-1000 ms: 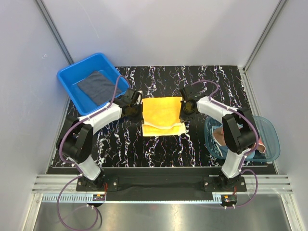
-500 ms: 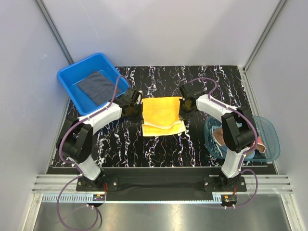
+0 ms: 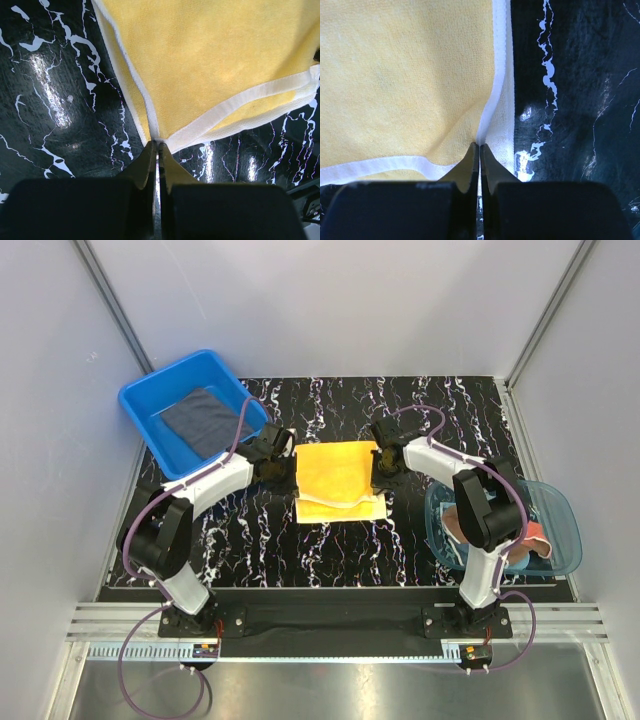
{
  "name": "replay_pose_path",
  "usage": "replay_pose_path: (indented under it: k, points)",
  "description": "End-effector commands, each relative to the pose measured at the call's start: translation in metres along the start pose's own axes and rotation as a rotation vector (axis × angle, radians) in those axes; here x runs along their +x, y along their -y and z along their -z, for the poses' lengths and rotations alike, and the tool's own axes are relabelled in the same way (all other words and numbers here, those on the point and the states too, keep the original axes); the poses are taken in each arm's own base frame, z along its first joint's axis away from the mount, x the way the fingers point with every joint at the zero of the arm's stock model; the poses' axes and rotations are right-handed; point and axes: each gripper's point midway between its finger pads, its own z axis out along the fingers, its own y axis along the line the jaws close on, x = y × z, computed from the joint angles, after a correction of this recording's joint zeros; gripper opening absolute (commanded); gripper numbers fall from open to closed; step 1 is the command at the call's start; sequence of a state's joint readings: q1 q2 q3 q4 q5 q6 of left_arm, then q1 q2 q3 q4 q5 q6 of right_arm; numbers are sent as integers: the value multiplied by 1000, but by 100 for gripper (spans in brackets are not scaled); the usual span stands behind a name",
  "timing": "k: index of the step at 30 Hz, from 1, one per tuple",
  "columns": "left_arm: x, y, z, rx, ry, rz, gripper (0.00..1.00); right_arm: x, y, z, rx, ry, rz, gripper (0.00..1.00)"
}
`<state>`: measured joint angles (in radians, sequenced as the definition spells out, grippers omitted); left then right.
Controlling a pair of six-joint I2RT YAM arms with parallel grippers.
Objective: Fold and stack the towels
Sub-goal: Fold the towel
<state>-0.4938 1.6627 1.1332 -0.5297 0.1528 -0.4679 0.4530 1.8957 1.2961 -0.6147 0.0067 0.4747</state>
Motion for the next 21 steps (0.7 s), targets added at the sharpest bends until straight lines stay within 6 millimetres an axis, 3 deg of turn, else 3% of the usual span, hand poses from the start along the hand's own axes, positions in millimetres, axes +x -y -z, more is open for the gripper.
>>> replay_pose_path:
  k: [1,5,10,12,14,17,18,21]
  points:
    - [-17,14,10,42,51,-22,0,-8,-12,3,-22,18,19,0]
    - [-20,17,14,49,55,-24,0,-12,-13,8,-22,26,25,0]
    - [-40,33,43,77,106,-39,0,-31,-16,51,-16,80,62,0]
    - [-39,37,54,79,107,-38,0,-31,-16,71,-23,87,80,0]
    - [-32,42,62,89,108,-49,0,-24,-9,78,-9,80,97,0]
    - [-7,39,53,111,82,-32,0,-2,7,72,5,56,110,0]
    - [7,34,42,117,61,-13,0,9,12,62,6,45,112,0]
    - [20,30,24,128,37,-1,0,17,9,48,-35,45,108,0]
